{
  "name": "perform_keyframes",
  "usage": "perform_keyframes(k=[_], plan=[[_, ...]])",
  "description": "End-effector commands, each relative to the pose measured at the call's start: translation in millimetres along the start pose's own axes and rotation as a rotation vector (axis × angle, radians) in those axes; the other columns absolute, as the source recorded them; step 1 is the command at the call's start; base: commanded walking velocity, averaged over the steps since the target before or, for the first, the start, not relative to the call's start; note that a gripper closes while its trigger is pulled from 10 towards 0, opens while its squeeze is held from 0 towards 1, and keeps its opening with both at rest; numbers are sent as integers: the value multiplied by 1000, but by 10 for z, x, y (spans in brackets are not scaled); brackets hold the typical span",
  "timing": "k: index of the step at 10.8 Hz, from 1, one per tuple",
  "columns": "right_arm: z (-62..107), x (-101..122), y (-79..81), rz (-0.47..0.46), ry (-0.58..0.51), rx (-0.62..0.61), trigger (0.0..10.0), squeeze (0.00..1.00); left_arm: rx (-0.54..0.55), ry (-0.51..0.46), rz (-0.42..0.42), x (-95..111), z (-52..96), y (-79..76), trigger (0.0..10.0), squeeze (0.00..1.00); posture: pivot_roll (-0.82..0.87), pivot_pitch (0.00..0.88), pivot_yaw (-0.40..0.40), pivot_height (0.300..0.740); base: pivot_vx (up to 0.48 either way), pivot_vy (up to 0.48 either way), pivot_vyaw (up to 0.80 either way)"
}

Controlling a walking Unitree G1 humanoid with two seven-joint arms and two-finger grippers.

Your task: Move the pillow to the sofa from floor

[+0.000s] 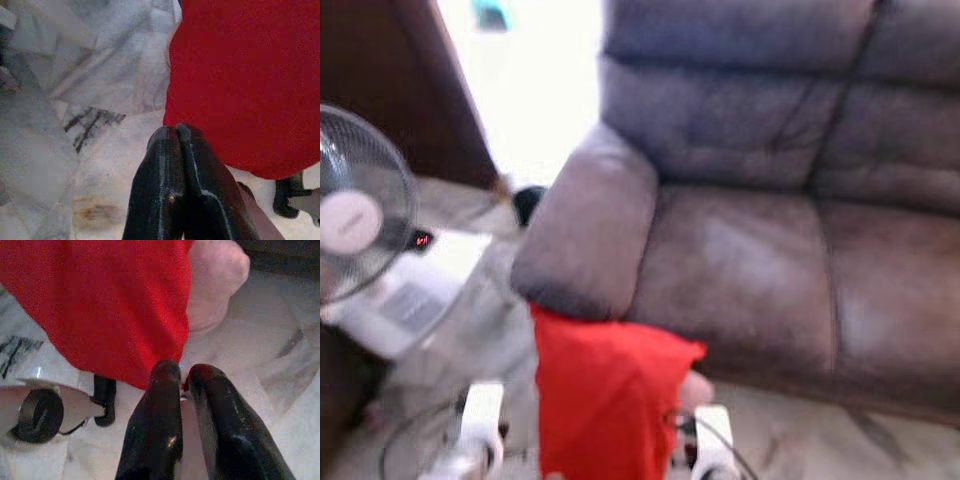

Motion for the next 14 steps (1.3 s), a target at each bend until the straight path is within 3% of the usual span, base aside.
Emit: perform_keyframes(k=[1, 2, 3, 4, 5, 6, 9, 12, 14], plan=[[27, -72, -103, -44, 2, -34, 10000, 0, -12, 33, 7, -131, 29, -71, 10000, 0, 54, 156, 17, 740, 0, 0, 0], [31, -58, -108, -102, -27, -42, 10000, 949, 3, 16, 41, -119, 33, -66, 10000, 0, 56, 158, 14, 740, 0, 0, 0], [33, -46, -106, -104, -38, -36, 10000, 1000, 9, 5, 61, -111, 35, -66, 10000, 0, 56, 158, 12, 740, 0, 0, 0], [33, -39, -113, -94, -42, -40, 10000, 1000, 10, -5, 60, -99, 35, -67, 10000, 0, 58, 159, 11, 740, 0, 0, 0], [-12, 260, -51, -99, -101, -20, 10000, 173, 9, -13, 69, -89, 36, -71, 10000, 0, 58, 161, 9, 740, 0, 0, 0], [-29, 421, -4, -93, -128, -4, 10000, 0, 6, -20, 75, -82, 36, -75, 10000, 0, 57, 161, 8, 740, 0, 0, 0], [9, 158, -165, -97, -54, -46, 10000, 0, 8, -13, 72, -93, 37, -79, 10000, 0, 59, 161, 8, 740, 0, 0, 0], [1, 115, -117, -89, -39, -49, 10000, 0, 9, -17, 74, -93, 39, -75, 10000, 0, 57, 155, 10, 740, 0, 0, 0], [-4, 165, -51, -87, -83, -29, 10000, 0, 16, -63, 77, -46, 44, -64, 10000, 0, 59, 148, 13, 740, 0, 0, 0]])
Point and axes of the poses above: a point about 5 cm out from each wrist's last joint towards the gripper, its own z axis pointing back from the gripper into the wrist, its own x axis along the axis of the wrist's last joint, y = z × x, the point moved 3 cm from there along -z, pointing out of the wrist towards the gripper, and after that the axes turned 14 degrees about -z, right-handed, at the moved point
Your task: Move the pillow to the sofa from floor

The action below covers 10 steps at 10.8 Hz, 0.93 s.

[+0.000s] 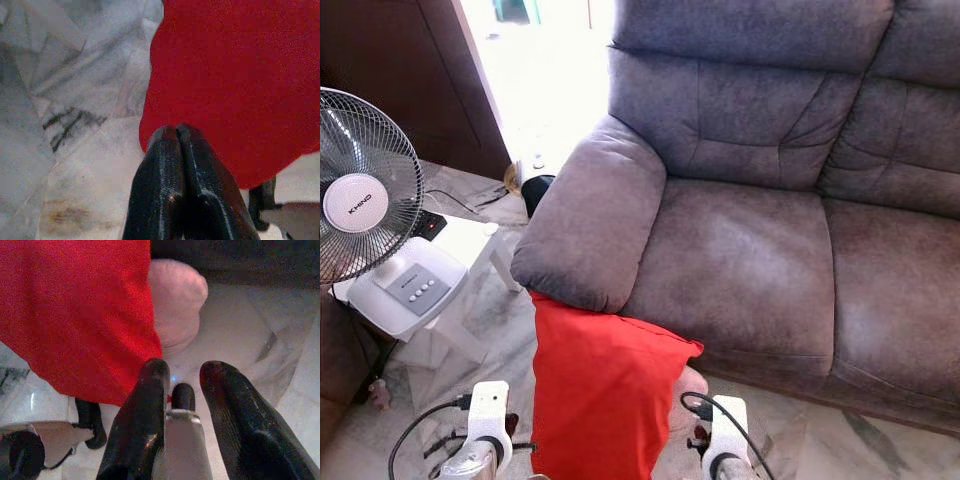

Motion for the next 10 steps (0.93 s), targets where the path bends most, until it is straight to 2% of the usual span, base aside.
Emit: perform_keyframes(k=[1, 2, 3, 5, 9, 10], plan=[[7, -10, 2, 5, -9, 7, 10000, 0, 4, 9, 13, -83, 29, 7, 10000, 0, 57, 146, 13, 740, 0, 0, 0], [6, 116, -44, -12, -66, 10, 10000, 0, 14, -21, 21, -57, 35, 15, 10000, 0, 57, 140, 14, 740, 0, 0, 0], [-15, 303, 24, -4, -138, 25, 10000, 0, 68, -195, 23, 432, -51, 343, 10000, 0, 57, 132, 14, 740, 0, 0, 0], [-32, 444, 115, 23, -190, 30, 10000, 0, 82, -211, 7, 456, -46, 356, 10000, 0, 57, 121, 14, 740, 0, 0, 0], [-33, 462, 152, 23, -201, 43, 10000, 0, 76, -188, -15, 433, -55, 359, 10000, 0, 59, 125, 6, 740, 0, 0, 0], [-36, 499, 168, 5, -210, 53, 10000, 345, 56, -178, -4, 445, -68, 323, 10000, 114, 61, 133, 2, 740, 0, 0, 0]])
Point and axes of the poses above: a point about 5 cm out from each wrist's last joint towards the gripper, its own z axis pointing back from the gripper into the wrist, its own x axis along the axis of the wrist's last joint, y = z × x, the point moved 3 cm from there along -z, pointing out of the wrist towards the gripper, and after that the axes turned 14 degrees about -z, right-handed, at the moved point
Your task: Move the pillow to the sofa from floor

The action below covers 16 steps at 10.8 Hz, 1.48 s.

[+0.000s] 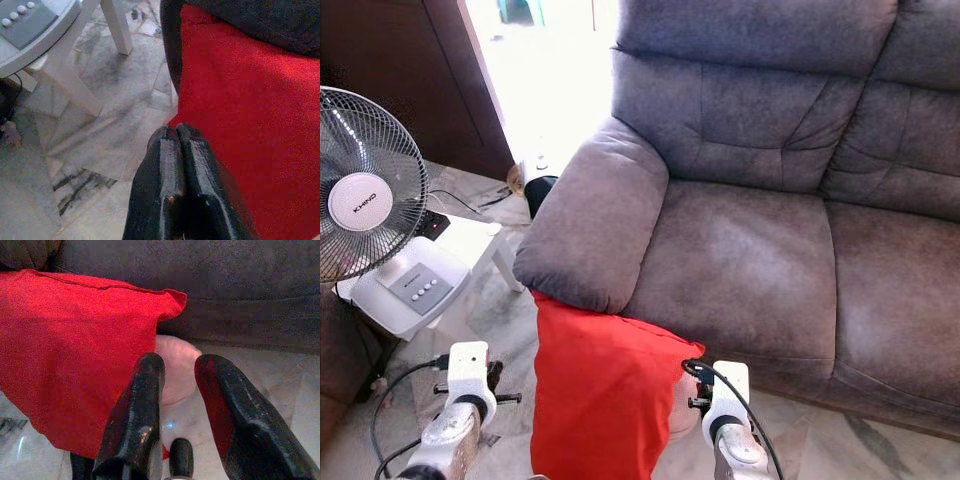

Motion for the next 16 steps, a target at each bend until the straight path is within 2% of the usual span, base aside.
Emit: perform_keyframes(k=[1, 3, 14, 15, 16], plan=[[-13, 61, 24, -25, -27, 5, 10000, 1000, -2, 41, 19, -77, 15, -19, 10000, 1000, 60, 137, 0, 740, 0, 0, 0], [-41, 151, 76, -25, -50, 20, 10000, 1000, -10, 43, 25, -73, 11, -34, 10000, 1000, 63, 145, -2, 740, 0, 0, 0], [-19, 42, 127, -36, -30, 28, 10000, 1000, -43, 42, 24, -76, 13, -67, 10000, 1000, 67, 160, -1, 740, 0, 0, 0], [-19, 38, 126, -32, -28, 26, 10000, 808, -29, 49, 6, -87, 15, -51, 10000, 1000, 68, 160, -1, 740, 0, 0, 0], [-19, 28, 134, -26, -21, 28, 10000, 0, -21, 58, 2, -106, 19, -36, 10000, 0, 68, 160, -1, 740, 0, 0, 0]])
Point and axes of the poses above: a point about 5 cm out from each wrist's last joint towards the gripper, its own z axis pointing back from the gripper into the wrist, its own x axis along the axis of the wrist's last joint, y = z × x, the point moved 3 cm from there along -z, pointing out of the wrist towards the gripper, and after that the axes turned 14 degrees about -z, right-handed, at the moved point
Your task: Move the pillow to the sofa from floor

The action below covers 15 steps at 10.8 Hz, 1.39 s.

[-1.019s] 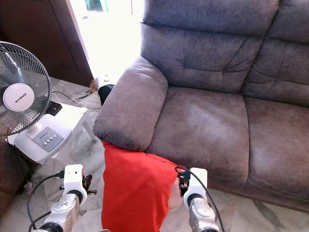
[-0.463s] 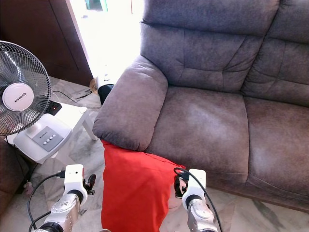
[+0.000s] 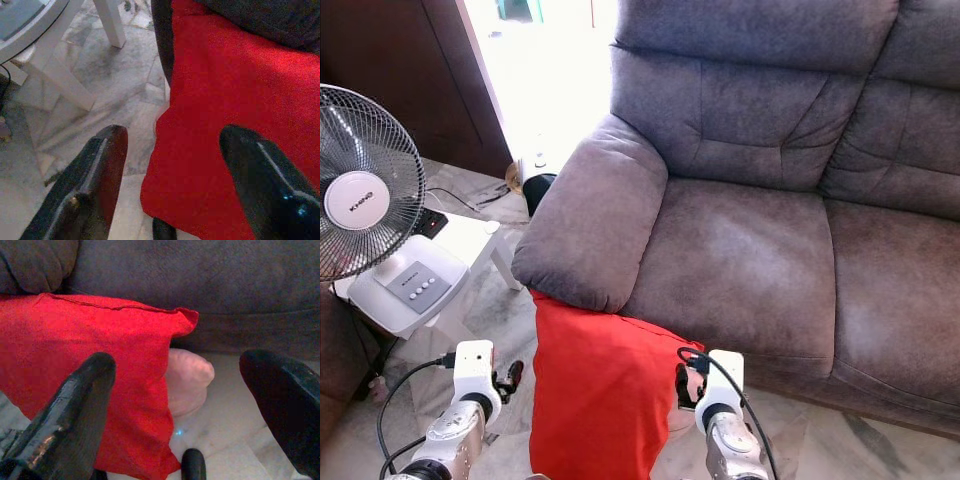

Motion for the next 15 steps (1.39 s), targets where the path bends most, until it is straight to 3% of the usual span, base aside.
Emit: perform_keyframes(k=[1, 14, 15], plan=[[20, -66, -14, 5, 20, -4, 10000, 0, 4, 44, -7, -106, 27, 16, 10000, 0, 67, 160, -1, 740, 0, 0, 0], [37, -141, -36, 26, 59, -8, 10000, 0, -5, 41, 2, -115, 34, 4, 10000, 0, 67, 155, 2, 740, 0, 0, 0], [44, -159, -50, 27, 67, -10, 10000, 0, -5, 42, 3, -117, 34, 4, 10000, 0, 66, 159, 1, 720, 0, 0, 0]])
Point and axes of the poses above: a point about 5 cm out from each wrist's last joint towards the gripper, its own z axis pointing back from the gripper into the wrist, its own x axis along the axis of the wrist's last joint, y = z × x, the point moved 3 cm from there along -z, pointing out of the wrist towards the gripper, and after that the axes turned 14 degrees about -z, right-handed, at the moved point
